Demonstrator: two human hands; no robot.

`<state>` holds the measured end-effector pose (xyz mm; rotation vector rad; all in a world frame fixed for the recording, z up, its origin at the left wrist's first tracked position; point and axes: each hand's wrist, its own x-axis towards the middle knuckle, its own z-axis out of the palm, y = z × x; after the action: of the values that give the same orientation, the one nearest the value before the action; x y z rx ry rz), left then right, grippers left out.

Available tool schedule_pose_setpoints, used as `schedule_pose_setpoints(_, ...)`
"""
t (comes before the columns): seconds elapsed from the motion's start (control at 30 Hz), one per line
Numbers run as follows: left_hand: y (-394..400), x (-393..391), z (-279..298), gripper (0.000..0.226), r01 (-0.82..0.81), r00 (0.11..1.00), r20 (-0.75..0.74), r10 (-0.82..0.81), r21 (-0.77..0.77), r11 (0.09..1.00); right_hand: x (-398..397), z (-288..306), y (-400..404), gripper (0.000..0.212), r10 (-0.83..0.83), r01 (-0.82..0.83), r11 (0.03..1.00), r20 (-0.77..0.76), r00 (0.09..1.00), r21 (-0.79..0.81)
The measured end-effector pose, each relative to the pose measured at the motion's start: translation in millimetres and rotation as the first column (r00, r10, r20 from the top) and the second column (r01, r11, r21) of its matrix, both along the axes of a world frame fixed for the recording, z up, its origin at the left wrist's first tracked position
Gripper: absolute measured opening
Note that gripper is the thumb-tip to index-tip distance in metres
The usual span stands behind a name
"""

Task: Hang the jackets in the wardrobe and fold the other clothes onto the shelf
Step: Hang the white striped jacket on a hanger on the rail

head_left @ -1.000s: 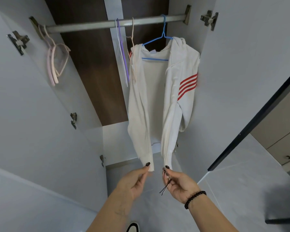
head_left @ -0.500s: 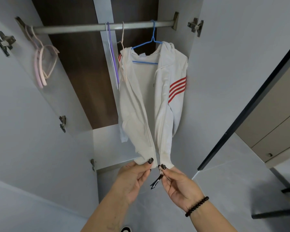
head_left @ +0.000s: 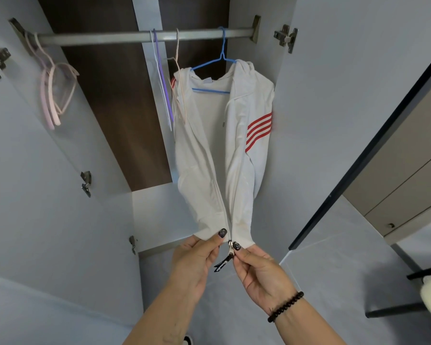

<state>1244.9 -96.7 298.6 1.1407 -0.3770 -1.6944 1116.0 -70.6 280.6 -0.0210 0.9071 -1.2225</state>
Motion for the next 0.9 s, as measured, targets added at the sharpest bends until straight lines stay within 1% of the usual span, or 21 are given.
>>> schedule_pose_setpoints(0.07, 0.4, -0.5, 1.0, 0.024, -0.001, 1.000, 0.010, 0.001, -0.011, 1.000, 2.4, -0.2, -1.0, 0.015, -0.002, 0.002, 1.000, 0.019, 1.000, 0.000)
schedule_pose_setpoints(0.13, -0.5, 0.6, 1.9, 0.021, 0.003, 1.000, 0.020, -0.003, -0.020, 1.000, 5.0, -0.9, -1.6, 0.017, -0.013, 0.013, 1.000, 0.037, 0.999, 0.008)
schedule_pose_setpoints(0.27, -3.2, 4.9, -0.6, 0.029, -0.002, 0.998, 0.068, 0.003, -0.011, 1.000, 8.7, -1.5, -2.3, 0.018, -0.046, 0.046, 0.999, 0.068, 0.997, 0.016)
schedule_pose_setpoints(0.47, -0.7, 7.3, -3.5, 0.031, 0.020, 0.991, 0.136, -0.018, -0.018, 1.000, 10.6, -1.2, -4.1, 0.016, -0.067, 0.066, 0.997, 0.034, 0.997, 0.034)
schedule_pose_setpoints(0.67, 1.1, 9.6, -0.4, 0.035, -0.016, 0.996, 0.091, 0.018, -0.015, 1.000, 14.0, -1.2, -2.6, 0.013, -0.088, 0.087, 0.995, 0.023, 0.996, 0.038)
schedule_pose_setpoints(0.8, 1.9, 10.2, -0.9, 0.033, -0.011, 0.991, 0.133, 0.013, -0.017, 1.000, 14.8, 0.1, -0.3, 0.012, -0.076, 0.076, 0.997, 0.016, 0.997, 0.032)
schedule_pose_setpoints(0.9, 5.3, 8.5, -3.0, 0.027, 0.009, 0.983, 0.181, -0.004, -0.024, 1.000, 15.7, 0.1, 1.2, 0.012, -0.073, 0.072, 0.997, 0.009, 0.997, 0.031)
